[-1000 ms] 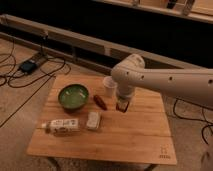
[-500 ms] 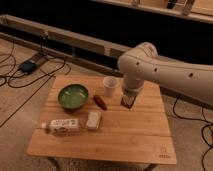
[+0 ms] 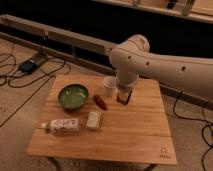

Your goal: Place the eraser in the ceramic cup

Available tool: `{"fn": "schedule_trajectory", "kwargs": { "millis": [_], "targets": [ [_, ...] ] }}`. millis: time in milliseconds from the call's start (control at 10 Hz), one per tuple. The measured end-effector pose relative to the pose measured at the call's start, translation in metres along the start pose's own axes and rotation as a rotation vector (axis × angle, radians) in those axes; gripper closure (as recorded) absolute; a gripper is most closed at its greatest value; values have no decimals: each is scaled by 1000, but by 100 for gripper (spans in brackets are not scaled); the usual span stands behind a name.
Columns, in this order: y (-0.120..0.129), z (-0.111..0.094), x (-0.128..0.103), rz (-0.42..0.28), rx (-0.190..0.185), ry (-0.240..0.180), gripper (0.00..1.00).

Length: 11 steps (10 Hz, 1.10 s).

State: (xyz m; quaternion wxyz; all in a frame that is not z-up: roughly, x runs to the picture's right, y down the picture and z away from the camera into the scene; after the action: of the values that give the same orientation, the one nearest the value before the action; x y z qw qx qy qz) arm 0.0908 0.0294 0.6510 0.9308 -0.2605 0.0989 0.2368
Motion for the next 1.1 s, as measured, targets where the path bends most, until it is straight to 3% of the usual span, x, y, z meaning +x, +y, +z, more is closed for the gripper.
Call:
{"fn": "schedule_trajectory", "kwargs": {
  "millis": [800, 1100],
  "targets": [
    [-25, -39, -25, 4, 1, 20, 100],
    [-39, -54, -30, 15, -2, -3, 100]
  ]
}}
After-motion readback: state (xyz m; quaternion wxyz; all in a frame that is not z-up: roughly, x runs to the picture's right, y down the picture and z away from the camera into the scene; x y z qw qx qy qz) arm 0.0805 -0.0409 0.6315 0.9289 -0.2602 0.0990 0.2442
